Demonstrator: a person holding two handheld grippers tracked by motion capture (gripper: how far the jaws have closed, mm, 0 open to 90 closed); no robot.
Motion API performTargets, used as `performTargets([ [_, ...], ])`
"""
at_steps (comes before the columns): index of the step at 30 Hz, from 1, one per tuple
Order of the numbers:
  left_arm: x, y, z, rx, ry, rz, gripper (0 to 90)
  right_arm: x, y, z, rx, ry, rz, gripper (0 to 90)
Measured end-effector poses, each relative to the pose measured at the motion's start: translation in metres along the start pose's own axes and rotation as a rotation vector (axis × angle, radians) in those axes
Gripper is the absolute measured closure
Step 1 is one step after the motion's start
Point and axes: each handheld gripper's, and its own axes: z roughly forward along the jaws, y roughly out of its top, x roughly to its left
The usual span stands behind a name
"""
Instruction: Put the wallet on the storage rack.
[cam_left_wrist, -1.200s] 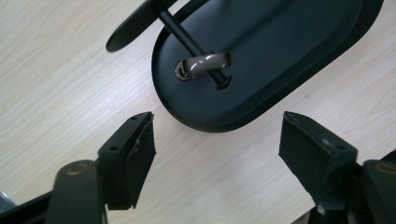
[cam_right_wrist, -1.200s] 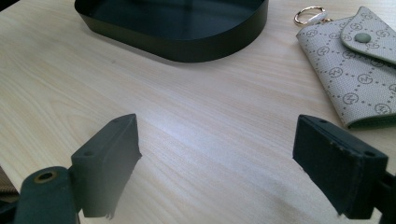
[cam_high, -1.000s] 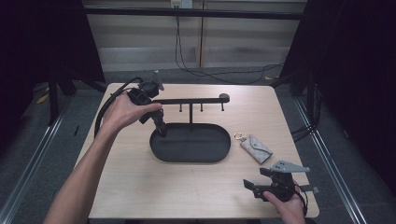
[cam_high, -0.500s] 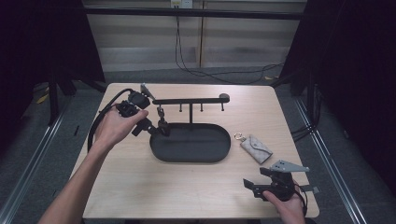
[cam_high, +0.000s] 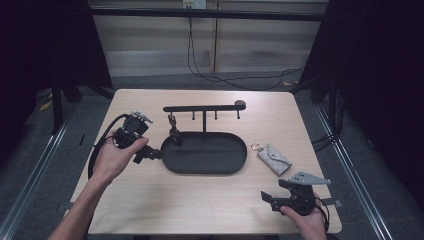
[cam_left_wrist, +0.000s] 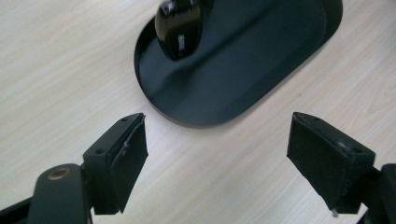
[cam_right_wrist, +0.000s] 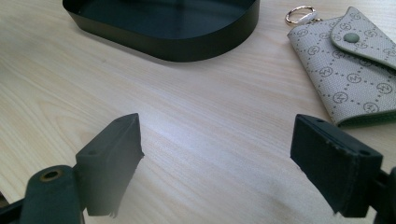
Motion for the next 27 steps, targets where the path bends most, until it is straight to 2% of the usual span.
performTargets([
  [2, -0.004, -0.009, 0.0, -0.026, 0.003, 0.002, 20.1, 0.0, 0.0, 0.0, 0.0, -0.004, 0.002, 16.6],
  [4, -0.009, -0.016, 0.001, -0.05, -0.02, 0.009, 20.1, -0.001, 0.0, 0.001, 0.003, -0.003, 0.005, 16.6],
  [5, -0.009, -0.016, 0.001, -0.05, -0.02, 0.009, 20.1, -0.001, 0.0, 0.001, 0.003, -0.005, 0.006, 16.6],
  [6, -0.013, -0.022, 0.0, -0.086, -0.002, 0.02, 20.1, -0.001, 0.0, 0.001, 0.003, -0.005, 0.006, 16.7],
  [7, -0.013, -0.022, 0.0, -0.086, -0.002, 0.02, 20.1, -0.001, 0.0, 0.001, 0.003, -0.005, 0.006, 16.7],
  [9, -0.016, -0.031, 0.0, -0.127, -0.001, 0.003, 20.1, -0.001, 0.0, 0.0, -0.001, -0.007, 0.005, 16.6],
  [11, -0.018, -0.034, 0.001, -0.137, 0.011, -0.001, 20.1, 0.0, 0.0, 0.0, -0.001, -0.01, 0.006, 16.6],
  [12, -0.017, -0.04, 0.002, -0.146, -0.006, 0.003, 20.1, -0.001, 0.0, 0.0, -0.002, -0.009, 0.007, 16.6],
  [14, -0.017, -0.044, 0.003, -0.152, -0.011, 0.002, 20.1, -0.001, 0.0, 0.0, -0.002, -0.01, 0.012, 16.6],
  [15, -0.015, -0.051, 0.006, -0.167, -0.019, -0.008, 20.0, -0.001, 0.0, 0.0, -0.003, -0.009, 0.014, 16.6],
  [17, -0.015, -0.055, 0.007, -0.175, -0.027, -0.015, 20.1, -0.002, 0.0, 0.0, -0.004, -0.009, 0.014, 16.6],
  [18, -0.012, -0.064, 0.009, -0.205, -0.046, -0.036, 20.1, -0.002, 0.0, -0.001, -0.004, -0.009, 0.014, 16.7],
  [21, -0.01, -0.077, 0.011, -0.233, -0.063, -0.061, 19.9, -0.002, 0.001, -0.001, -0.008, -0.01, 0.016, 18.3],
  [22, -0.01, -0.077, 0.011, -0.233, -0.063, -0.061, 19.8, -0.002, 0.001, -0.001, -0.008, -0.01, 0.016, 18.3],
  [24, -0.009, -0.091, 0.015, -0.248, -0.072, -0.088, 19.4, -0.003, 0.001, -0.002, -0.007, -0.006, 0.018, 20.0],
  [27, -0.01, -0.099, 0.019, -0.247, -0.079, -0.101, 18.6, -0.003, 0.003, -0.002, -0.002, -0.002, 0.023, 20.8],
])
